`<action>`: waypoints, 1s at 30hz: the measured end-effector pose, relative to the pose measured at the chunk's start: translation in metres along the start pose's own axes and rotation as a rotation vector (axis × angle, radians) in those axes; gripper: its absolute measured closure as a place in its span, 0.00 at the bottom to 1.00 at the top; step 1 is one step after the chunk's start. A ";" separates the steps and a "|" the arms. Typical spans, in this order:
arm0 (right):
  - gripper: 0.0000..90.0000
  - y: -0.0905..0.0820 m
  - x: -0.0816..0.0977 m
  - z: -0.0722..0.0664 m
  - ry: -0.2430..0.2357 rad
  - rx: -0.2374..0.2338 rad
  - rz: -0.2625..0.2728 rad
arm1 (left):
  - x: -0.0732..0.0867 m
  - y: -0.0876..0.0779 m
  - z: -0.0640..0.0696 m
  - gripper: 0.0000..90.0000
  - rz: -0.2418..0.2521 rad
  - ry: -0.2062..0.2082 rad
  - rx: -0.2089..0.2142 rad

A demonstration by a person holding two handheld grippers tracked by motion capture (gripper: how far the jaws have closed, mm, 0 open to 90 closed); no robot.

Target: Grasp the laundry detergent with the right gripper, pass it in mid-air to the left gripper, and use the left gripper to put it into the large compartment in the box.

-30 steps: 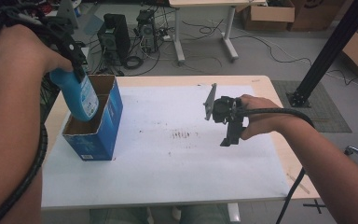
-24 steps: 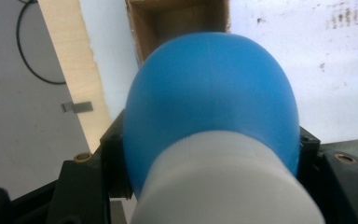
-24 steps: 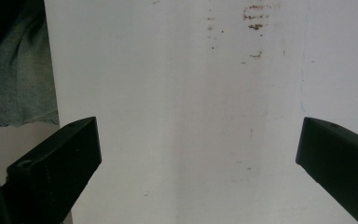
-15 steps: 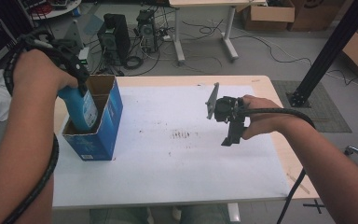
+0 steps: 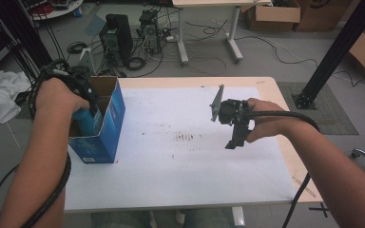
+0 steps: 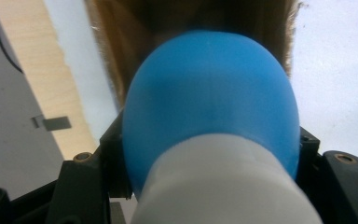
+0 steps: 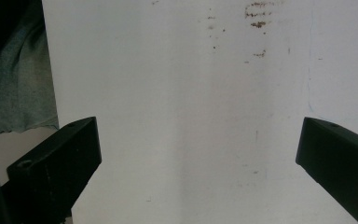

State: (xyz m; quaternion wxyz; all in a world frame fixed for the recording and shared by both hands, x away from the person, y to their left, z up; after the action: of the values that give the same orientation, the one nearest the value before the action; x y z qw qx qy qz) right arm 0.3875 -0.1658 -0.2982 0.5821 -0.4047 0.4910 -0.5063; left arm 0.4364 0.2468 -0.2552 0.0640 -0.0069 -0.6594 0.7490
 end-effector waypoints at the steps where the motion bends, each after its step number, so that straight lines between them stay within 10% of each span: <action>1: 0.00 0.000 0.000 0.000 0.003 0.000 -0.001 | -0.001 0.004 -0.001 0.42 -0.005 -0.003 0.005; 30: 0.00 0.009 0.007 0.001 0.022 -0.015 -0.002 | -0.009 0.050 -0.011 0.42 0.027 0.001 0.016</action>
State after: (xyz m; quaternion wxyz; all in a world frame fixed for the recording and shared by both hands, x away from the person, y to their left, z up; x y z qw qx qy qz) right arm 0.3902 -0.1712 -0.3076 0.5728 -0.4040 0.5009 -0.5077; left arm 0.4422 0.2508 -0.3071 0.0543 -0.0158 -0.6531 0.7552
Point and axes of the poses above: each handheld gripper's, and its own axes: y roughly forward along the jaws, x roughly out of its underside, z roughly to its right, the point moved 2 cm from there along y, roughly forward along the jaws, and after that the axes turned 9 degrees about x, right-handed, at the moved point
